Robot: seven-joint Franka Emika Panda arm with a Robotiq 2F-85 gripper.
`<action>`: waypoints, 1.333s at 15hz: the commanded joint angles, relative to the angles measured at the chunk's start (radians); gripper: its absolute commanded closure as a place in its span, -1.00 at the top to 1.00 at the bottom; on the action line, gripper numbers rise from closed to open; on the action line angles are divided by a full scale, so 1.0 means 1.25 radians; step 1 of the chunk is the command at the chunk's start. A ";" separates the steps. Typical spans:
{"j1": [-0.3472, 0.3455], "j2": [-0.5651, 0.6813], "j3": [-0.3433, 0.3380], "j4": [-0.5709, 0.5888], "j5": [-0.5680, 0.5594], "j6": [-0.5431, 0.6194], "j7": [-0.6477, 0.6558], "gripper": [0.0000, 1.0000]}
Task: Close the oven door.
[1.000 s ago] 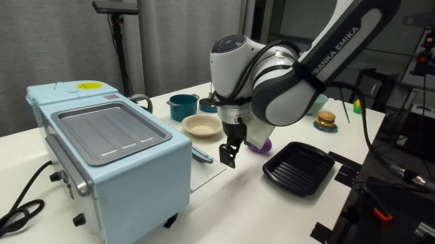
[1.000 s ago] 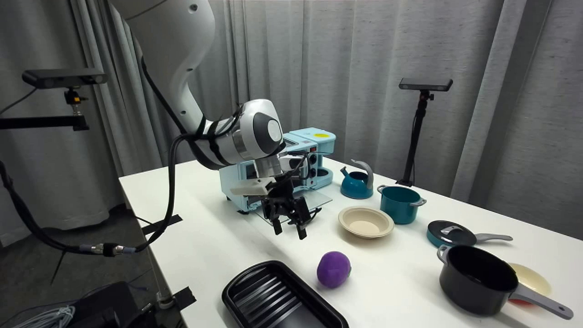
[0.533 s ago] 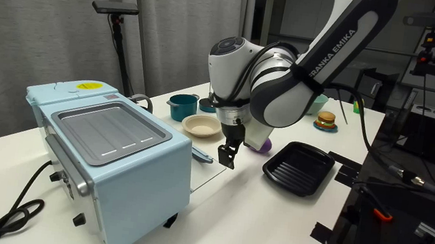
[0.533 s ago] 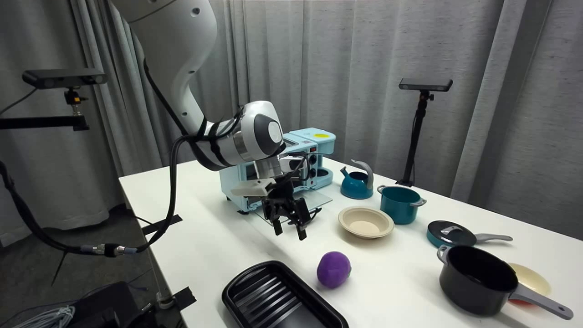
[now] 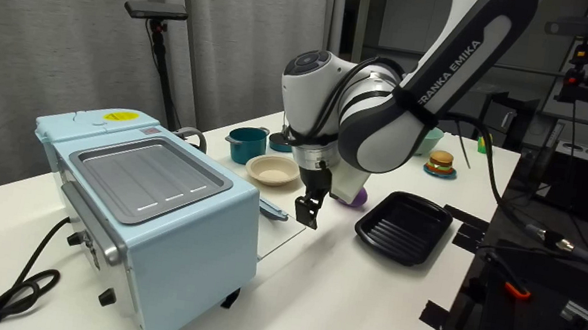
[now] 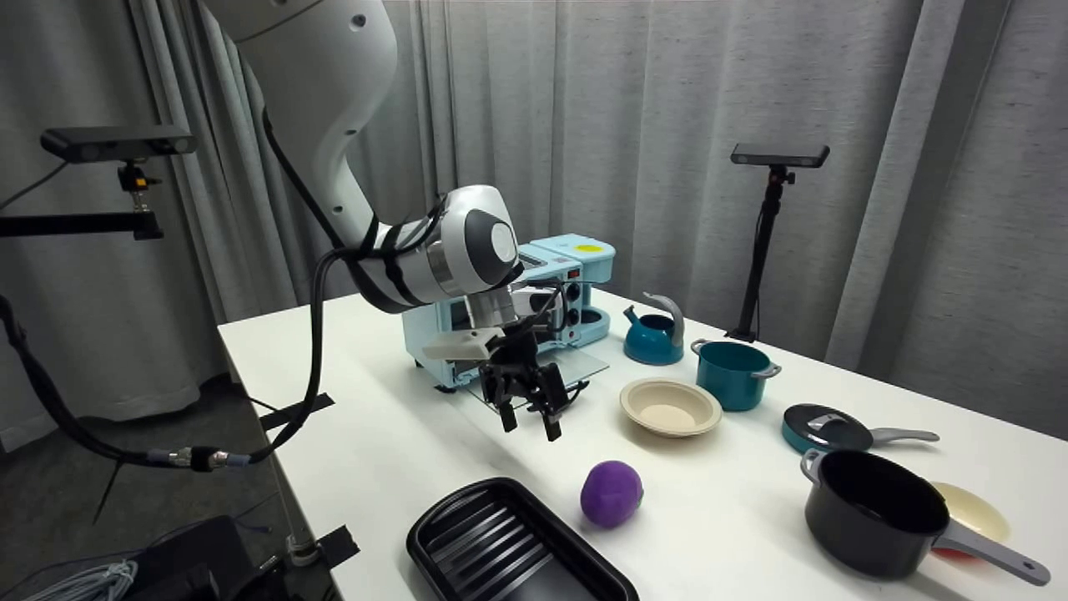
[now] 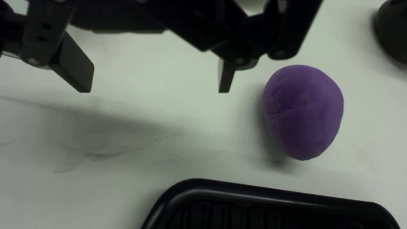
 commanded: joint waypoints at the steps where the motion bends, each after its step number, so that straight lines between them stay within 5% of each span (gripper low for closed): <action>1: 0.015 0.000 -0.015 0.000 0.009 0.001 -0.006 1.00; 20: -0.028 0.090 -0.007 0.113 0.203 0.034 -0.176 1.00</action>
